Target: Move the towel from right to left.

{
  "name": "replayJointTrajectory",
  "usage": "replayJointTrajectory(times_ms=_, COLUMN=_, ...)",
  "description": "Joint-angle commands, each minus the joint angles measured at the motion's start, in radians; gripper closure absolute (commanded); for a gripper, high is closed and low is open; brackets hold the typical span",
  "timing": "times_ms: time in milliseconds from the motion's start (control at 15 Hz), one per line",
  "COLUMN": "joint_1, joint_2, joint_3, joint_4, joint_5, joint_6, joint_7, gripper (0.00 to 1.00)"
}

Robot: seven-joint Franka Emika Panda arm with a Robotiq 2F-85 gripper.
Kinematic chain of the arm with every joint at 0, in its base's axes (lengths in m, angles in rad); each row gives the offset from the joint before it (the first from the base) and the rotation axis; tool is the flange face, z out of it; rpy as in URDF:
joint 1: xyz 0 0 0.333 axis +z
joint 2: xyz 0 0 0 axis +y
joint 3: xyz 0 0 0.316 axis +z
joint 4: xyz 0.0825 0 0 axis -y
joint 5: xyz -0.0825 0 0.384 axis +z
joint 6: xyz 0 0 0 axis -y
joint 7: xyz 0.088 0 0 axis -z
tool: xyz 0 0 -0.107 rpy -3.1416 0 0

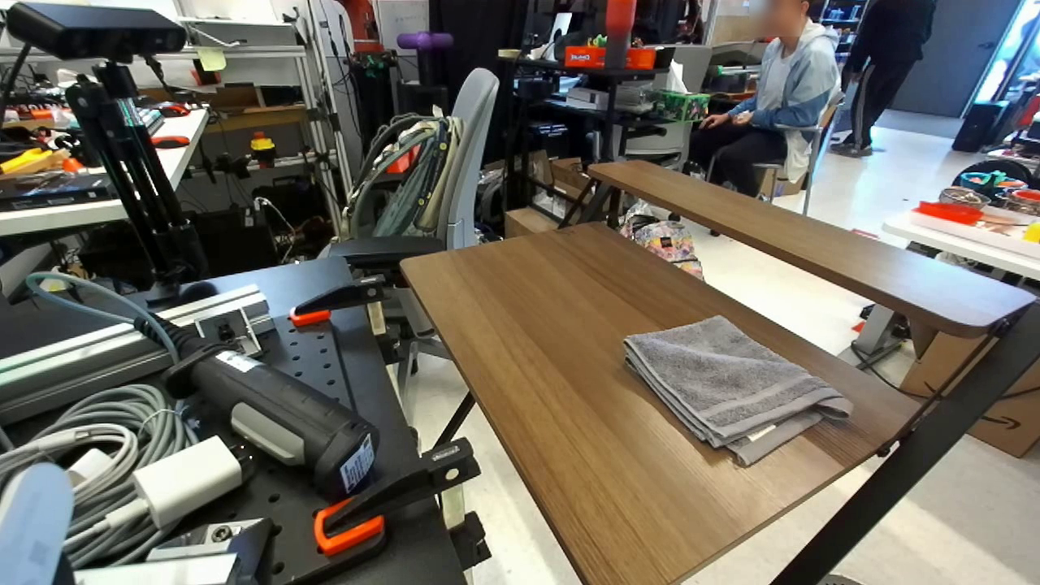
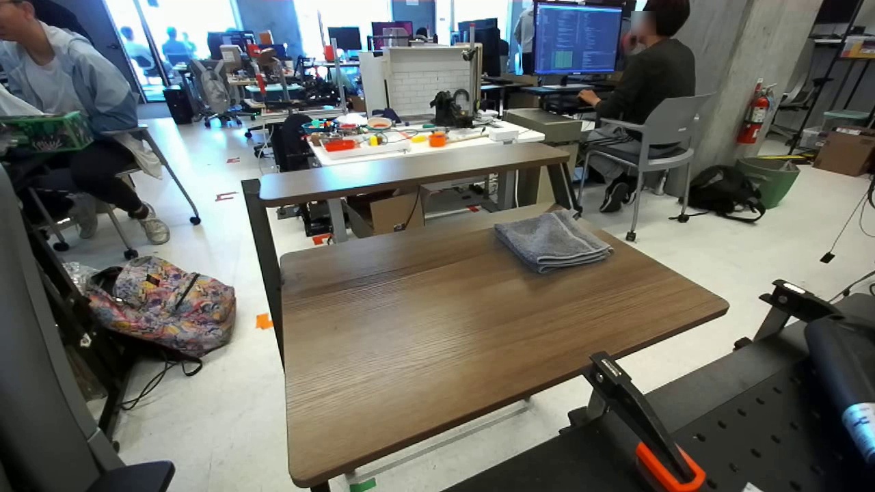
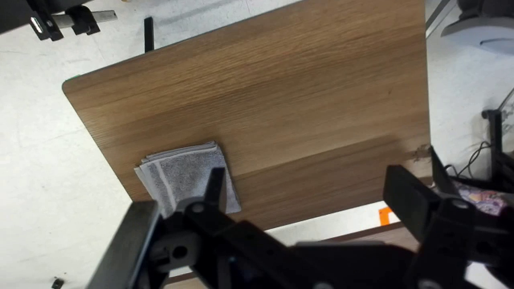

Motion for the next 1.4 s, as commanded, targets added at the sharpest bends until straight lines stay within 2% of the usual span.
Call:
replayJointTrajectory(times_ms=0, joint_1=-0.036, joint_2=0.198, joint_3=-0.036, joint_4=0.113, joint_5=-0.108, joint_6=0.101, joint_7=0.139, gripper=0.0)
replayJointTrajectory(times_ms=200, joint_1=-0.028, joint_2=0.366, joint_3=-0.111, joint_4=0.199, joint_5=-0.191, joint_6=0.176, joint_7=0.248, gripper=0.0)
replayJointTrajectory(times_ms=333, joint_1=-0.009, joint_2=0.476, joint_3=-0.173, joint_4=0.258, joint_5=-0.188, joint_6=0.221, joint_7=0.267, gripper=0.0)
replayJointTrajectory(times_ms=533, joint_1=-0.005, joint_2=0.624, joint_3=-0.238, joint_4=0.353, joint_5=-0.097, joint_6=0.263, joint_7=0.225, gripper=0.0)
replayJointTrajectory(times_ms=933, joint_1=-0.046, joint_2=0.866, joint_3=-0.283, joint_4=0.582, joint_5=0.112, joint_6=0.248, joint_7=0.131, gripper=0.0)
replayJointTrajectory(times_ms=1333, joint_1=-0.041, joint_2=1.061, joint_3=-0.342, joint_4=0.774, joint_5=0.166, joint_6=0.226, joint_7=0.146, gripper=0.0)
